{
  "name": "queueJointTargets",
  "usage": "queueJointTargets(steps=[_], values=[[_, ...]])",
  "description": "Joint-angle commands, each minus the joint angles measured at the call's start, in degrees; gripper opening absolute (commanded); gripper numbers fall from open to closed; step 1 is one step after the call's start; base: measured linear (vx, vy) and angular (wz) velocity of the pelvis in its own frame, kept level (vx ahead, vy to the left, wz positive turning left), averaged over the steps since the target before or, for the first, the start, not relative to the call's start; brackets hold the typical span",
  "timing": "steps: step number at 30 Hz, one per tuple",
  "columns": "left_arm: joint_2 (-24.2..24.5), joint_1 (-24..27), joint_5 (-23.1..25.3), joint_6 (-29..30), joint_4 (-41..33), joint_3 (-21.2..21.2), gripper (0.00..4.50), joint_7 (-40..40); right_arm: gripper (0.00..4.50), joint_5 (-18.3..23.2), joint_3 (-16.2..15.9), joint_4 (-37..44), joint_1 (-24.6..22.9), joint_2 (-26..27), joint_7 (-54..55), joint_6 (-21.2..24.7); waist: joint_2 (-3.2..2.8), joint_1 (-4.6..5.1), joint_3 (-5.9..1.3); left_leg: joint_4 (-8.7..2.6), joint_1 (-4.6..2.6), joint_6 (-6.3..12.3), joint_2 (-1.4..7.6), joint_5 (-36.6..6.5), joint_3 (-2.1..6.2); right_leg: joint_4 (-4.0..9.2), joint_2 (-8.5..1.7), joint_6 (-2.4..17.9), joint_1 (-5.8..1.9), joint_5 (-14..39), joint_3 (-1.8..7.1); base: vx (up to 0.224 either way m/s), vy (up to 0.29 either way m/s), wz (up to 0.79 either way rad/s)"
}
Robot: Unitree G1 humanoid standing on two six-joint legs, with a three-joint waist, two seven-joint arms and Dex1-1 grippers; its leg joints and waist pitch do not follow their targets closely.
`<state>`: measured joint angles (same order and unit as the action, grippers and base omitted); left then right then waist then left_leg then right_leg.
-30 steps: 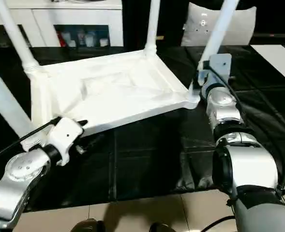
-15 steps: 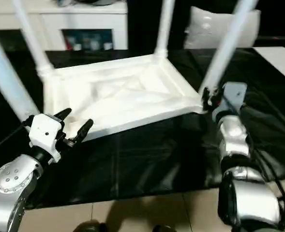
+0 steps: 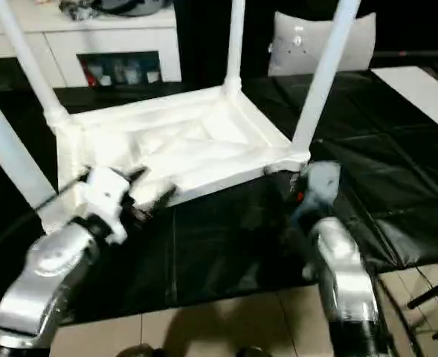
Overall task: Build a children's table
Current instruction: Rotate table base
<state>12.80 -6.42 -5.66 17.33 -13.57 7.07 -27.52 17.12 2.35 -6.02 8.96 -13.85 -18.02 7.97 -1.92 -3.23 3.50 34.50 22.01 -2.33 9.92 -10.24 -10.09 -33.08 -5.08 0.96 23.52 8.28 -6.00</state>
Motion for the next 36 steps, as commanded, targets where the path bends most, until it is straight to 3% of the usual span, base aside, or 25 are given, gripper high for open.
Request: queueJointTargets(steps=[1,6,7,9,12,14,15,16,17,18,19,20,21,22,24,25,26,27,28,31,33,34,35,36], values=[[0.81,-0.64,-1.67,-0.5,0.93,0.63,3.5,-2.73,4.5,2.27,-0.52,3.94,-0.42,-1.62,-2.54,2.67,-0.01,0.18,-3.87,-4.91,-0.98,1.46,2.92,-22.17,1.66,5.24,-2.96,3.47,-2.17,26.83,2.6,0.0,0.0,0.0],[2.36,0.12,-5.89,1.72,-0.73,-0.22,3.5,-7.47,4.5,4.49,-2.3,7.16,-1.48,-4.84,-7.62,5.36,-0.09,0.53,-3.65,-4.68,-0.96,1.62,2.56,-22.42,1.45,5.63,-3.22,3.19,-2.25,29.36,2.6,0.0,0.0,0.0],[4.07,2.23,-10.8,4.56,-4.42,-1.27,3.5,-11.35,4.5,5.35,-2.6,9.47,-2.46,-6.8,-10.84,6.88,-0.69,0.59,-3.53,-4.77,-0.87,1.48,2.65,-22.88,1.54,5.75,-3.26,3.41,-2.45,29.4,2.6,0.0,0.0,0.0],[5.28,3.11,-13.21,5.66,-5.98,-1.99,3.5,-13.15,4.5,6.05,-2.18,10.97,-3.02,-7.61,-12.08,8.3,-0.48,0.47,-3.67,-4.78,-0.74,1.88,2.74,-22.05,1.57,5.43,-3.31,3.64,-2.59,28.82,2.72,0.0,0.0,0.0],[9.49,5.3,-18.03,7.57,-8.66,-5.58,3.5,-17.41,4.5,8.87,-0.98,13.11,-3.55,-11.06,-16.76,11.17,-0.82,0.59,-2.38,-4.95,-0.84,2.53,2.38,-23.48,1.57,5.98,-2.99,2.83,-1.91,32.93,2.49,0.0,0.0,0.0],[11.52,6.81,-20.6,9.42,-10.23,-7.54,3.5,-19.18,4.5,10.0,-1.12,13.69,-3.65,-12.72,-19.22,12.03,-0.96,0.63,-2.35,-4.83,-1.12,2.25,2.34,-24.15,1.6,6.17,-3.0,1.94,-1.78,35.32,2.39,0.0,0.0,0.0],[11.8,7.03,-20.91,9.62,-10.45,-7.81,3.5,-19.41,4.5,10.11,-1.18,13.76,-3.67,-12.93,-19.53,12.11,-1.1,0.76,-1.96,-4.89,-1.23,1.96,2.27,-25.44,1.74,6.45,-2.96,1.19,-1.58,37.47,2.22,0.0,0.0,0.0],[14.71,8.89,-23.81,11.42,-11.92,-10.48,3.5,-21.8,4.5,11.4,-1.65,13.99,-3.59,-14.78,-22.89,13.16,-1.27,0.82,-1.89,-4.86,-1.37,1.8,2.17,-26.22,1.79,6.52,-2.93,0.89,-1.48,38.29,2.1,0.0,0.0,0.0],[15.71,9.59,-25.1,12.25,-12.29,-11.99,3.5,-22.52,4.5,12.0,-1.83,13.89,-3.48,-15.55,-24.5,13.54,-1.14,0.96,-1.75,-4.93,-1.31,1.63,2.18,-27.17,1.94,6.69,-2.93,0.39,-1.46,39.26,2.08,0.0,0.0,0.0],[17.91,11.06,-27.49,13.84,-12.72,-14.86,3.5,-24.04,4.5,13.06,-1.87,13.74,-3.53,-16.71,-27.06,14.31,-0.54,1.09,-1.88,-4.76,-1.32,1.62,1.99,-27.29,1.96,6.65,-2.94,0.05,-1.48,40.22,1.93,0.0,0.0,0.0],[18.94,11.7,-27.83,14.17,-12.58,-15.84,3.5,-24.79,4.5,13.27,-1.95,13.52,-3.5,-17.16,-28.03,14.48,-0.07,1.17,-1.84,-4.66,-1.41,1.74,1.95,-27.07,1.93,6.94,-2.99,-0.25,-1.32,41.42,1.87,0.0,0.0,0.0],[19.32,11.93,-27.95,14.25,-12.5,-16.16,3.5,-25.08,4.5,13.35,-1.96,13.45,-3.47,-17.27,-28.32,14.57,-0.45,1.08,-1.75,-4.6,-1.5,1.74,1.87,-27.16,2.02,6.93,-3.03,-0.43,-1.21,42.08,1.79,0.0,0.0,0.0],[21.2,13.14,-28.3,14.41,-11.86,-17.7,3.5,-26.5,4.5,13.58,-2.01,12.82,-3.1,-17.57,-29.5,15.03,-0.24,1.06,-1.68,-4.58,-1.62,1.6,1.93,-27.3,2.01,7.13,-3.06,-0.62,-1.1,42.71,1.76,0.0,0.0,0.0],[23.45,14.75,-28.68,14.66,-10.7,-20.18,3.5,-28.05,4.5,13.42,-2.21,11.54,-2.11,-17.76,-30.35,15.36,-0.8,1.11,-1.47,-4.75,-1.78,1.03,2.04,-28.9,2.31,7.18,-3.09,-0.71,-0.87,43.26,1.65,0.0,0.0,0.0],[24.55,15.63,-29.6,15.26,-10.09,-22.22,3.5,-28.79,4.5,13.09,-2.46,11.22,-1.4,-17.75,-30.12,15.56,-0.73,1.38,-1.37,-4.96,-1.88,0.22,2.16,-30.77,2.55,7.16,-3.04,-0.91,-1.0,43.32,1.38,0.0,0.0,0.0],[26.94,16.81,-29.86,15.37,-8.27,-25.0,3.5,-30.87,4.5,13.7,-2.35,10.73,-0.51,-17.45,-30.6,15.77,-0.14,1.31,-1.07,-4.98,-2.36,0.15,2.16,-31.71,2.45,7.6,-3.0,-0.97,-0.59,43.6,1.33,0.0,0.0,0.0],[29.54,18.12,-29.77,15.14,-5.91,-27.61,3.5,-32.92,4.5,14.09,-2.38,10.07,0.07,-17.27,-31.41,15.77,-0.67,1.14,-1.02,-4.85,-2.51,0.11,2.0,-32.55,2.61,7.57,-3.18,-0.92,-0.52,44.52,1.16,0.0,0.0,0.0],[29.71,18.2,-29.78,15.13,-5.77,-27.76,3.5,-33.03,4.5,14.1,-2.39,10.02,0.09,-17.26,-31.46,15.77,-0.69,1.35,-0.99,-4.81,-2.39,-0.01,1.88,-32.95,2.65,7.66,-3.23,-1.12,-0.63,45.15,1.07,0.0,0.0,0.0],[31.73,19.18,-29.74,14.87,-3.66,-29.67,3.5,-34.47,4.5,13.59,-2.72,9.12,0.37,-17.22,-32.07,15.31,-1.38,1.32,-0.8,-5.37,-2.58,-0.8,2.31,-35.2,3.13,7.74,-3.24,-1.55,-1.14,44.91,0.55,0.0,0.0,0.0],[34.63,19.47,-29.36,13.92,0.54,-32.01,3.5,-36.32,4.5,12.28,-2.83,7.89,0.79,-16.57,-31.76,14.65,-1.62,1.5,-0.19,-6.12,-3.55,-1.96,2.87,-40.8,3.4,8.03,-2.69,-0.72,-0.94,42.21,-0.19,0.0,0.0,0.0],[36.28,18.49,-28.56,13.21,3.96,-32.59,3.5,-37.1,4.5,11.86,-2.58,7.64,1.04,-15.97,-30.74,14.59,-2.22,1.51,0.21,-7.74,-3.71,-2.77,3.34,-46.84,3.44,7.24,-1.66,-0.37,-2.0,39.27,-1.03,0.0,0.0,0.0],[37.09,17.75,-26.93,11.74,6.11,-32.24,3.5,-37.01,4.5,11.69,-2.45,7.66,1.06,-15.83,-30.06,14.79,-2.38,1.09,-0.02,-8.58,-3.09,-3.48,3.73,-47.81,3.58,5.48,-2.15,0.47,-2.92,37.02,-0.06,0.0,0.0,0.0],[37.57,17.04,-25.66,10.45,7.8,-31.83,3.5,-36.9,4.5,11.39,-2.36,7.61,1.08,-15.77,-29.26,15.05,-2.23,0.89,-0.01,-8.8,-2.99,-3.75,3.72,-47.6,3.56,5.24,-2.38,0.76,-2.96,36.83,0.5,0.0,0.0,0.0],[38.0,16.58,-24.98,9.51,9.02,-31.56,3.5,-36.98,4.5,11.15,-2.33,7.45,1.19,-15.72,-28.77,15.23,-1.91,0.63,0.02,-7.85,-4.05,-3.92,2.88,-45.36,3.14,6.63,-3.22,0.99,-1.9,40.03,0.9,0.0,0.0,0.0]])
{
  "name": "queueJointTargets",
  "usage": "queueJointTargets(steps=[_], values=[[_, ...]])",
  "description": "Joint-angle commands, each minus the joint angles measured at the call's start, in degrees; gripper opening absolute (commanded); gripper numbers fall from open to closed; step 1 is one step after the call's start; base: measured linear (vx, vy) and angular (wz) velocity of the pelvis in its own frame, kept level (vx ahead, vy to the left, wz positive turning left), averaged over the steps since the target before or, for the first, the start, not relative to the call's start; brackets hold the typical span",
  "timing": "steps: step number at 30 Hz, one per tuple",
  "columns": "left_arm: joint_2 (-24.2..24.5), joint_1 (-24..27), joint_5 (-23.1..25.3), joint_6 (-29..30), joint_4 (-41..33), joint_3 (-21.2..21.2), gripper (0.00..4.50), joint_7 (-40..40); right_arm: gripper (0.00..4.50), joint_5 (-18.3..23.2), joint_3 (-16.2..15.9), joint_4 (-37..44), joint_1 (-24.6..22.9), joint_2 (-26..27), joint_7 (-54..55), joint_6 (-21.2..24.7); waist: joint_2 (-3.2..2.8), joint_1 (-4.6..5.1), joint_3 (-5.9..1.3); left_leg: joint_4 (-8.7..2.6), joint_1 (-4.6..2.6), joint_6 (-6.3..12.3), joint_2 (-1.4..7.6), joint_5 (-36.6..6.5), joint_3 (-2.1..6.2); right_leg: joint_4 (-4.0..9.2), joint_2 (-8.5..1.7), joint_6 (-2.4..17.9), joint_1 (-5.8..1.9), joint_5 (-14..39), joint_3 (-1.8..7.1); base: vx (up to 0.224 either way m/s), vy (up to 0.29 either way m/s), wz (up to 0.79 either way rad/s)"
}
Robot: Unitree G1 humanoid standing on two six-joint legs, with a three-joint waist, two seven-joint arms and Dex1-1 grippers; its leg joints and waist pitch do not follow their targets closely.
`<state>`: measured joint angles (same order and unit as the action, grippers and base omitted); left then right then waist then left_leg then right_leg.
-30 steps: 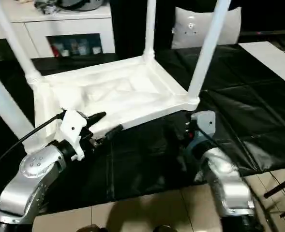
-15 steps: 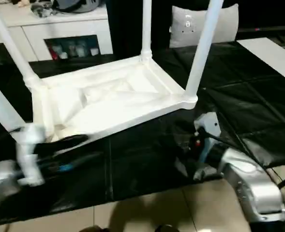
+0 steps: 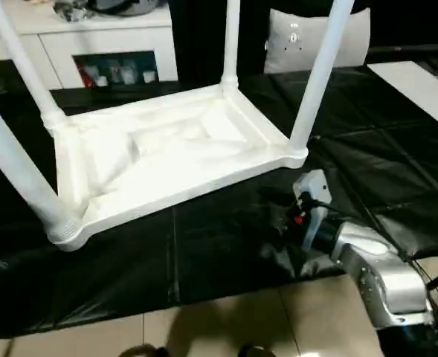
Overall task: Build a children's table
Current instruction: Rotate table base
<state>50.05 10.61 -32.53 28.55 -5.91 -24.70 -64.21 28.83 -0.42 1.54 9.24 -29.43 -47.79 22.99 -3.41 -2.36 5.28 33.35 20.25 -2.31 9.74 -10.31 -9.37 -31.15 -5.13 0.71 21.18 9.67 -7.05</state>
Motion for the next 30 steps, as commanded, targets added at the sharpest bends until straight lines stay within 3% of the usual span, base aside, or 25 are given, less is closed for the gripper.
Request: queueJointTargets(steps=[1,3,4,5,6,7,8,9,10,11,12,13,15,16,17,19,20,21,23,24,25,27,28,30], values=[[1.11,-3.41,3.45,-3.07,4.45,1.24,3.5,1.5,4.5,-1.22,0.51,-0.92,1.0,0.04,1.67,-0.33,-0.11,-0.08,-1.56,-5.1,-3.28,-2.91,2.08,-41.16,2.17,6.89,-3.87,-0.24,1.11,44.96,1.14,0.0,0.0,0.0],[0.53,-6.66,3.76,-3.55,6.65,2.28,3.5,2.21,4.5,-2.1,0.74,-1.88,1.12,0.45,3.01,-1.05,-0.15,-0.11,-1.66,-3.88,-4.07,-2.05,1.56,-37.64,2.07,8.25,-4.21,-1.73,1.14,48.34,0.12,0.0,0.0,0.0],[-0.8,-9.62,3.67,-3.98,7.99,3.55,3.5,2.32,4.5,-2.78,1.18,-2.89,1.38,1.13,4.5,-2.02,-1.0,-0.07,-1.63,-4.87,-3.72,-2.28,2.7,-39.74,2.56,7.84,-3.52,-1.92,-0.16,44.95,-1.33,0.0,0.0,0.0],[-1.48,-10.98,3.81,-4.32,8.6,4.21,3.5,2.43,4.5,-2.99,1.4,-3.42,1.59,1.5,5.05,-2.49,-1.37,0.1,-1.43,-6.59,-2.83,-2.83,3.8,-43.8,2.81,6.21,-2.53,-1.35,-1.37,40.52,-2.04,0.0,0.0,0.0],[-1.81,-11.65,3.78,-4.29,8.82,4.6,3.5,2.39,4.5,-3.1,1.51,-3.75,1.76,1.68,5.41,-2.57,-2.5,-2.53,-1.36,-13.49,4.0,-5.23,6.99,-55.36,2.79,-8.25,-0.61,2.32,-6.77,21.46,0.07,-0.062,-0.009,0.05],[-2.85,-13.71,3.62,-4.4,9.7,5.94,3.5,2.19,4.5,-3.56,1.98,-4.74,2.15,2.33,6.28,-2.88,-1.53,-5.53,-2.75,-12.99,2.91,-3.18,5.79,-50.52,-0.69,-9.88,0.05,2.58,-4.26,14.39,3.33,0.018,-0.062,0.08],[-3.74,-15.33,3.31,-4.03,10.18,7.23,3.5,1.79,4.5,-4.0,2.31,-5.54,2.33,2.81,6.8,-3.47,1.43,-2.99,-3.79,-9.09,-1.47,-2.58,3.65,-41.62,-0.17,-6.14,-1.9,1.68,-1.79,22.92,5.81,0.013,-0.07,0.11],[-4.35,-16.44,3.1,-3.8,10.53,8.13,3.5,1.51,4.5,-4.31,2.53,-6.06,2.43,3.13,7.14,-3.91,3.17,-3.55,-3.83,-5.15,-3.64,-3.69,1.81,-31.38,0.76,-0.57,-5.07,1.98,0.96,33.56,6.88,0.102,-0.099,-0.09],[-6.62,-20.04,3.76,-4.91,12.74,10.63,3.5,0.56,4.5,-5.77,2.88,-7.91,2.91,3.73,9.69,-4.81,2.08,-5.43,-3.45,0.17,-1.51,0.24,1.89,-9.71,2.4,4.41,-9.73,2.9,-0.28,50.71,9.88,0.067,-0.062,-0.12],[-7.39,-21.27,4.06,-5.44,13.65,11.47,3.5,0.15,4.5,-6.24,2.98,-8.56,3.13,3.91,10.54,-5.12,1.79,-6.09,-3.88,-1.56,-1.03,0.35,2.43,-7.32,2.27,3.34,-7.99,4.06,-0.75,45.11,8.96,0.067,-0.062,-0.12],[-8.28,-22.32,4.2,-5.58,14.04,12.5,3.5,-0.3,4.5,-6.88,3.25,-9.45,3.5,4.25,12.1,-5.3,1.04,-6.32,-4.88,-3.46,-0.45,-0.79,3.19,-6.62,1.73,0.41,-4.01,6.66,-0.8,28.27,6.95,0.098,-0.027,-0.01],[-9.09,-23.22,4.29,-5.57,14.27,13.45,3.5,-0.68,4.5,-7.45,3.53,-10.36,3.92,4.56,13.49,-5.46,0.65,-6.0,-5.43,-3.4,-0.75,-1.55,3.63,-6.39,1.56,-1.61,-2.51,9.6,-0.13,12.9,6.45,0.078,-0.007,0.01],[-10.54,-24.43,4.68,-6.02,14.58,14.64,3.5,-0.45,4.5,-8.43,3.97,-11.88,4.61,5.11,15.87,-5.99,0.72,-5.94,-6.15,-2.78,-0.38,-1.05,3.34,-4.35,1.3,-2.64,-2.57,12.15,-0.8,1.79,6.3,0.066,0.004,0.0],[-12.34,-25.53,4.96,-6.74,14.73,15.82,3.5,0.32,4.5,-9.67,4.23,-13.59,5.4,5.72,18.22,-6.85,1.15,-6.06,-6.67,-1.96,0.73,1.23,2.62,1.03,0.95,-3.43,-2.63,13.66,-1.76,-9.13,6.1,0.054,0.023,-0.03],[-12.5,-25.59,4.94,-6.77,14.67,15.94,3.5,0.36,4.5,-9.74,4.25,-13.73,5.47,5.79,18.37,-6.93,1.11,-6.03,-6.87,-1.66,1.02,1.98,2.49,2.68,0.94,-3.72,-2.66,13.92,-1.85,-11.77,6.06,0.054,0.023,-0.03],[-14.27,-26.16,4.69,-6.93,13.93,17.33,3.5,0.72,4.5,-10.47,4.41,-15.25,6.25,6.53,19.85,-7.74,1.02,-5.86,-6.74,-1.45,1.31,3.23,2.54,1.95,0.77,-3.63,-2.79,14.7,-1.69,-12.71,5.86,0.0,0.0,0.0],[-15.82,-26.16,4.48,-6.63,12.48,18.57,3.5,1.04,4.5,-10.99,4.25,-16.44,6.98,7.07,20.44,-7.88,1.37,-5.59,-6.48,-1.63,1.4,3.39,2.74,-0.26,0.77,-3.5,-2.92,15.0,-1.82,-9.77,5.82,0.0,0.0,0.0],[-17.36,-26.04,4.32,-6.39,10.97,19.92,3.5,1.29,4.5,-12.27,3.69,-17.98,7.78,7.39,21.38,-7.85,1.3,-5.51,-6.41,-1.74,1.37,3.31,2.81,-1.03,0.77,-3.32,-2.97,14.88,-1.92,-8.01,5.76,0.0,0.0,0.0],[-18.86,-25.55,4.24,-6.09,8.8,22.0,3.5,1.2,4.5,-14.89,2.26,-20.47,8.8,7.28,22.98,-7.97,1.85,-5.16,-5.99,-2.17,1.13,2.7,3.25,-4.02,0.58,-2.62,-3.34,14.5,-1.84,-1.52,5.93,0.0,0.0,0.0],[-19.15,-25.36,4.26,-6.09,8.26,22.49,3.5,1.13,4.5,-15.45,1.91,-21.06,9.0,7.25,23.32,-7.92,1.59,-5.19,-5.93,-2.27,1.03,2.06,3.29,-4.75,0.56,-2.45,-3.47,14.11,-1.89,1.34,6.0,0.0,0.0,0.0],[-19.83,-24.78,4.01,-5.76,6.57,23.7,3.5,0.85,4.5,-16.53,1.43,-22.85,9.63,7.18,24.65,-7.22,2.05,-5.13,-5.82,-2.4,1.05,1.77,3.4,-5.05,0.5,-2.28,-3.53,13.53,-1.95,2.95,6.14,0.0,0.0,0.0],[-20.34,-24.46,3.98,-5.7,5.49,24.45,3.5,0.91,4.5,-17.07,1.36,-23.79,9.92,7.16,25.44,-7.13,1.91,-5.06,-5.67,-2.51,0.96,1.34,3.31,-5.95,0.38,-1.96,-3.45,13.04,-1.77,4.7,6.2,0.0,0.0,0.0],[-20.97,-24.24,3.92,-5.54,4.43,25.4,3.5,0.95,4.5,-17.79,1.49,-25.1,10.32,7.13,26.48,-7.11,2.7,-5.01,-5.61,-2.62,1.07,0.94,3.27,-6.29,0.34,-1.84,-3.62,12.42,-2.04,6.62,6.36,0.0,0.0,0.0],[-22.34,-23.93,3.74,-4.99,2.28,27.32,3.5,1.29,4.5,-19.07,1.87,-27.38,10.97,7.09,28.24,-7.77,2.7,-4.98,-5.5,-2.68,0.82,0.29,3.28,-7.08,0.19,-1.45,-3.57,12.16,-1.74,8.65,6.42,0.0,0.0,0.0]])
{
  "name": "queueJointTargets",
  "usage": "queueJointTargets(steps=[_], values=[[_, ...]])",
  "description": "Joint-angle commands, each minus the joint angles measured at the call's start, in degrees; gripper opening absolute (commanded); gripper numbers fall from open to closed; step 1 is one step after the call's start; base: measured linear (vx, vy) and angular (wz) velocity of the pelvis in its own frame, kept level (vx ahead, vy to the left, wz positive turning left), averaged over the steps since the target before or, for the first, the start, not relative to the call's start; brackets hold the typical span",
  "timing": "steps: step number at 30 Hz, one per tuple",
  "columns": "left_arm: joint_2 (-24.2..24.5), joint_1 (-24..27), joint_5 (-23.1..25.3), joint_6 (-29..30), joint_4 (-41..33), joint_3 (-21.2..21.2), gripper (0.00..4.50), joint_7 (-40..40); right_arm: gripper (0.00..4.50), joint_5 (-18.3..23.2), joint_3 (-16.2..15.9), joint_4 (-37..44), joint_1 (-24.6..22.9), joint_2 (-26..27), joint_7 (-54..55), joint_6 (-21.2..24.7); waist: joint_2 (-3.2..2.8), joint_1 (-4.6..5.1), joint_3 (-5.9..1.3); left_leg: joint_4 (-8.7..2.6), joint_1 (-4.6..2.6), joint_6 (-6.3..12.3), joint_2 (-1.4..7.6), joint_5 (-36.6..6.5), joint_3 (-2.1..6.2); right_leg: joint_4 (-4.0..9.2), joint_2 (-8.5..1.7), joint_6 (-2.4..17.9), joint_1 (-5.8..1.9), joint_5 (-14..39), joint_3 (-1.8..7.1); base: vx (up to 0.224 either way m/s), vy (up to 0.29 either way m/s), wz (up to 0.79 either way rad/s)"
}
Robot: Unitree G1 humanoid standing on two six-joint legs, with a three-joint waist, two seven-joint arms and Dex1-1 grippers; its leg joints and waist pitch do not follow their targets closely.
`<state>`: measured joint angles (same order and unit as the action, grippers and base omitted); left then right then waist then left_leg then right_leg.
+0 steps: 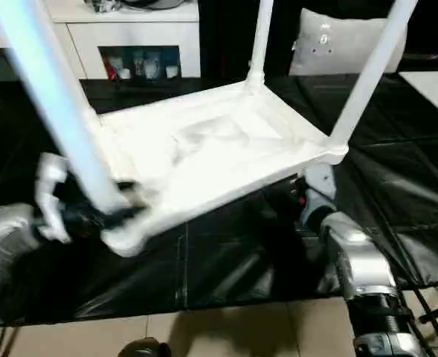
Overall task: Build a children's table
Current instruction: Rotate table base
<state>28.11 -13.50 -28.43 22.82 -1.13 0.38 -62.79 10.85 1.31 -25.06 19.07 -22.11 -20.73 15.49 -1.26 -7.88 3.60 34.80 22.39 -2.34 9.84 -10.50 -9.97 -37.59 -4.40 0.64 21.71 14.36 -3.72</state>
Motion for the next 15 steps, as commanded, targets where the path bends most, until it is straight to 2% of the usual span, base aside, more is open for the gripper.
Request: queueJointTargets(steps=[1,3,4,5,6,8,9,12,15], values=[[-1.4,0.05,0.17,0.79,-3.47,3.66,3.5,0.36,4.5,-1.99,0.89,-2.55,1.81,-0.14,3.2,-0.66,0.7,0.55,-3.91,-4.13,-1.29,0.17,3.24,-6.5,0.8,4.85,-4.29,12.01,-2.33,3.76,3.13,0.0,0.0,0.0],[-1.84,-0.02,0.54,0.78,-3.98,4.4,3.5,0.69,4.5,-2.54,1.29,-3.62,2.26,-0.06,4.52,-0.89,0.68,0.57,-3.99,-4.05,-1.28,0.1,3.19,-5.71,0.76,4.74,-4.16,11.9,-2.3,2.73,3.12,0.0,0.0,0.0],[-3.01,-0.43,0.92,1.02,-5.06,6.19,3.5,1.19,4.5,-1.88,2.28,-5.53,3.15,0.48,4.82,-1.97,0.88,0.58,-4.06,-3.87,-1.1,0.76,3.02,-4.53,0.71,4.55,-4.07,11.48,-2.38,0.76,3.19,0.0,0.0,0.0],[-3.95,-0.89,0.78,1.78,-5.99,7.69,3.5,1.44,4.5,-0.95,2.86,-6.94,3.92,1.13,4.09,-3.23,0.73,0.73,-4.17,-3.77,-1.12,0.9,3.01,-4.82,0.6,4.48,-4.2,11.75,-2.37,0.4,3.21,0.0,0.0,0.0],[-4.83,-1.45,0.55,2.62,-6.64,9.06,3.5,1.52,4.5,-0.4,3.12,-8.37,4.75,1.72,3.46,-4.56,0.88,0.73,-4.11,-3.74,-1.12,1.13,2.99,-5.03,0.59,4.66,-4.21,11.91,-2.4,0.59,3.21,0.0,0.0,0.0],[-6.8,-3.1,0.83,3.63,-6.63,11.56,3.5,1.64,4.5,-0.16,3.09,-11.98,7.01,3.04,2.67,-7.44,0.47,0.86,-4.15,-3.69,-1.14,1.14,3.01,-5.1,0.63,4.56,-4.11,12.44,-2.3,0.64,3.1,0.0,0.0,0.0],[-7.2,-3.43,0.99,3.68,-6.51,12.01,3.5,1.67,4.5,-0.04,3.09,-12.54,7.42,3.36,2.45,-7.91,0.61,0.99,-4.07,-3.72,-1.11,1.03,3.01,-4.88,0.59,4.68,-4.0,12.47,-2.29,0.45,3.13,0.0,0.0,0.0],[-9.85,-5.57,1.78,3.98,-5.73,14.71,3.5,1.55,4.5,-0.18,2.2,-15.39,9.97,5.44,1.05,-9.47,0.91,1.92,-4.19,-3.7,-0.66,1.58,2.84,-4.54,0.79,4.49,-4.07,12.81,-2.89,-0.87,2.97,0.0,0.0,0.0],[-12.65,-8.28,3.15,3.32,-4.16,17.93,3.5,1.42,4.5,-1.33,0.08,-17.09,12.09,7.65,-1.04,-10.42,1.03,2.74,-4.21,-3.59,-0.53,2.25,2.74,-4.26,0.77,4.57,-4.07,13.49,-3.02,-0.98,2.91,0.0,0.0,0.0]])
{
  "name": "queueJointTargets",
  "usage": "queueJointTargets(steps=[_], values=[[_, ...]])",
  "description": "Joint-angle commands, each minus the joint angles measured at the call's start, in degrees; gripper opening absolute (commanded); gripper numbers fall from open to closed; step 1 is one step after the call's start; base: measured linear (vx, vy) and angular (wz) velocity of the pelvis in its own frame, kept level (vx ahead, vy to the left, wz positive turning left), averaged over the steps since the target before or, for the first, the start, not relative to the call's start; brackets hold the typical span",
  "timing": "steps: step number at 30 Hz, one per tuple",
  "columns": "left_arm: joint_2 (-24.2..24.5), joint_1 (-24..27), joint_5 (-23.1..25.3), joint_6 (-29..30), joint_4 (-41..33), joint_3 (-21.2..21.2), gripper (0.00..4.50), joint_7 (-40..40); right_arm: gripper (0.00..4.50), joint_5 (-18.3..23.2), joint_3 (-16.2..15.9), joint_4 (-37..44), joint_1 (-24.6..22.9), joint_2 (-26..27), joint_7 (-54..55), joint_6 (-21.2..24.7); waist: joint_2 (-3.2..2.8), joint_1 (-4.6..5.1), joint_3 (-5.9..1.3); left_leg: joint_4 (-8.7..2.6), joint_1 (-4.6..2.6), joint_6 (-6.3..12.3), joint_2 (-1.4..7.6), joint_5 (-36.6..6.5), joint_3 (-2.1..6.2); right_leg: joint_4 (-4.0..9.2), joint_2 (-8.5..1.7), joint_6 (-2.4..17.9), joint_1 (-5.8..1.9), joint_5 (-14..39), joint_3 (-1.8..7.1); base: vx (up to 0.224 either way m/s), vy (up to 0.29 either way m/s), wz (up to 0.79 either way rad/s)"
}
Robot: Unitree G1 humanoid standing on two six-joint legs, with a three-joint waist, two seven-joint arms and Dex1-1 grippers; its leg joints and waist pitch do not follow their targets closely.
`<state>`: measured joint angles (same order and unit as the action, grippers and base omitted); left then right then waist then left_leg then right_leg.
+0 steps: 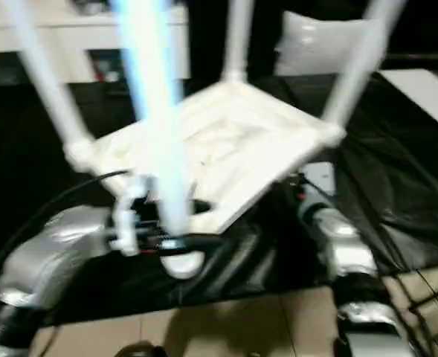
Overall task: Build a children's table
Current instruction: Rotate table base
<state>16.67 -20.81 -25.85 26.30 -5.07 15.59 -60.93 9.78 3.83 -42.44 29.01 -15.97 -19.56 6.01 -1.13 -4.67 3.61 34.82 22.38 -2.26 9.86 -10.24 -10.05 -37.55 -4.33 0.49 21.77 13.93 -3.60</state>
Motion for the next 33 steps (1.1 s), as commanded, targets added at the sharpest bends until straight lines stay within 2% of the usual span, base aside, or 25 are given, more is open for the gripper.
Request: queueJointTargets(steps=[1,2,6,7,11,13,14,15,18,19,23,24,25,27,28,30,31,32,33], values=[[-1.82,-1.53,0.91,-0.54,0.27,3.22,3.5,-0.3,4.5,-0.51,-2.73,0.04,2.47,1.95,-2.49,-1.13,0.98,-0.06,-4.22,-3.52,-0.49,2.64,2.72,-4.02,0.83,4.55,-4.15,13.94,-3.11,-0.95,2.81,0.0,0.0,0.0],[-3.88,-2.86,1.14,-1.02,1.34,3.73,3.5,0.79,4.5,-1.0,-3.2,-1.03,3.07,3.1,-3.39,-1.99,0.89,0.04,-4.2,-3.46,-0.5,2.78,2.74,-4.01,0.8,4.55,-4.14,14.03,-3.06,-1.05,2.83,0.0,0.0,0.0],[-7.01,-4.73,2.12,-2.37,3.3,4.09,3.5,2.65,4.5,-1.95,-3.86,-3.21,3.9,4.39,-4.21,-3.97,0.89,0.87,-4.36,-3.27,-0.42,3.69,2.72,-3.77,0.8,4.51,-4.17,15.24,-3.2,-2.39,2.73,0.0,0.0,0.0],[-8.4,-5.44,2.76,-3.36,4.22,4.35,3.5,3.8,4.5,-1.98,-3.99,-3.54,3.86,4.88,-4.43,-4.33,0.82,0.97,-4.34,-3.24,-0.47,4.53,2.82,-3.39,0.82,4.51,-4.11,15.68,-3.21,-3.24,2.75,0.0,0.0,0.0],[-11.05,-6.51,3.85,-5.27,6.12,3.81,3.5,6.04,4.5,-2.09,-3.83,-4.46,3.77,5.61,-5.64,-4.7,0.58,1.11,-4.37,-3.14,-0.56,5.22,2.86,-4.05,0.78,4.49,-4.0,16.33,-3.14,-4.07,2.75,0.0,0.0,0.0],[-11.84,-6.7,3.84,-5.27,6.46,4.07,3.5,6.08,4.5,-2.14,-4.13,-4.26,3.18,6.07,-7.04,-4.92,0.39,1.01,-4.37,-3.23,-0.69,5.0,3.0,-5.11,0.84,4.53,-4.01,16.6,-3.14,-3.63,2.71,0.0,0.0,0.0],[-12.04,-6.64,4.03,-5.41,6.45,4.44,3.5,6.11,4.5,-2.07,-4.19,-4.14,2.93,6.27,-7.42,-5.01,0.47,1.01,-4.37,-3.26,-0.66,4.94,3.04,-5.26,0.88,4.48,-4.06,16.62,-3.19,-3.59,2.72,0.0,0.0,0.0],[-12.6,-6.58,4.36,-5.72,6.62,4.82,3.5,6.38,4.5,-2.07,-4.21,-4.45,2.79,6.52,-7.7,-5.43,0.19,0.94,-4.39,-3.26,-0.69,4.9,3.07,-5.22,0.95,4.42,-4.12,16.68,-3.16,-3.66,2.71,0.0,0.0,0.0],[-13.42,-6.56,4.61,-6.3,6.96,4.98,3.5,7.01,4.5,-2.19,-4.25,-4.82,2.61,6.68,-7.65,-5.99,0.32,0.91,-4.34,-3.3,-0.75,4.77,3.13,-5.73,0.88,4.55,-4.16,16.93,-3.12,-3.27,2.74,0.0,0.0,0.0],[-13.98,-6.98,5.15,-7.13,7.81,4.75,3.5,7.87,4.5,-2.09,-3.99,-5.13,2.65,6.58,-7.55,-6.11,-0.16,0.92,-4.32,-3.37,-0.8,4.37,3.21,-6.43,1.01,4.61,-4.06,16.94,-3.1,-3.46,2.71,0.0,0.0,0.0],[-14.98,-8.65,8.24,-10.17,11.22,3.46,3.5,11.97,4.5,-1.88,-2.35,-5.74,2.48,5.47,-6.42,-6.35,-0.22,0.82,-4.34,-3.38,-0.89,4.01,3.12,-7.45,1.01,4.82,-4.08,16.57,-3.19,-3.07,2.72,0.0,0.0,0.0],[-15.09,-9.11,9.03,-11.16,12.22,3.14,3.5,12.93,4.5,-1.91,-1.78,-5.96,2.48,5.01,-5.73,-6.38,-0.17,0.78,-4.35,-3.41,-0.73,4.01,3.07,-7.23,1.07,4.78,-4.15,16.42,-3.32,-3.12,2.74,0.0,0.0,0.0],[-14.88,-9.96,10.33,-12.27,13.87,2.56,3.5,14.55,4.5,-1.49,-0.51,-5.96,2.33,4.23,-4.84,-6.38,-0.37,0.71,-4.37,-3.45,-0.78,3.91,3.13,-7.45,1.15,4.83,-4.2,16.24,-3.28,-2.63,2.67,0.0,0.0,0.0],[-14.35,-11.16,12.09,-14.14,16.32,1.6,3.5,16.34,4.5,-0.61,1.69,-5.29,1.71,2.75,-3.39,-6.5,-0.24,0.67,-4.27,-3.53,-0.94,3.69,3.1,-8.42,1.09,5.14,-4.16,15.77,-3.16,-0.92,2.7,0.0,0.0,0.0],[-14.21,-11.57,12.74,-14.82,17.22,1.25,3.5,16.86,4.5,0.26,2.72,-4.6,1.23,2.1,-3.73,-6.5,-0.44,0.45,-4.3,-3.53,-1.11,3.41,3.13,-8.98,1.06,5.25,-4.2,15.64,-3.09,0.15,2.68,0.0,0.0,0.0],[-14.12,-11.74,13.17,-15.49,17.67,1.05,3.5,17.18,4.5,1.48,3.58,-3.53,0.62,1.73,-5.01,-6.29,-0.32,0.35,-4.24,-3.62,-0.96,3.37,3.18,-9.31,1.11,5.28,-4.3,15.39,-3.21,0.87,2.66,0.0,0.0,0.0],[-13.1,-11.0,13.27,-15.67,16.78,1.23,3.5,16.13,4.5,2.9,4.62,-0.39,-1.24,0.52,-6.49,-4.92,-1.24,0.11,-4.12,-3.79,-1.05,3.23,3.2,-10.38,1.23,5.55,-4.24,14.79,-3.1,2.23,2.58,0.0,0.0,0.0],[-12.72,-10.6,12.97,-15.42,16.26,1.28,3.5,15.52,4.5,3.2,4.8,0.65,-1.91,0.19,-7.14,-5.38,-0.88,0.13,-4.15,-3.81,-1.09,3.21,3.26,-10.93,1.14,5.68,-4.18,14.59,-3.05,2.4,2.61,0.0,0.0,0.0],[-12.28,-10.12,12.63,-15.13,15.63,1.33,3.5,14.79,4.5,3.56,5.02,1.9,-2.71,-0.2,-7.91,-5.93,-0.92,0.15,-4.2,-3.83,-1.06,3.14,3.24,-11.02,1.24,5.53,-4.23,14.61,-3.11,2.27,2.61,0.0,0.0,0.0]])
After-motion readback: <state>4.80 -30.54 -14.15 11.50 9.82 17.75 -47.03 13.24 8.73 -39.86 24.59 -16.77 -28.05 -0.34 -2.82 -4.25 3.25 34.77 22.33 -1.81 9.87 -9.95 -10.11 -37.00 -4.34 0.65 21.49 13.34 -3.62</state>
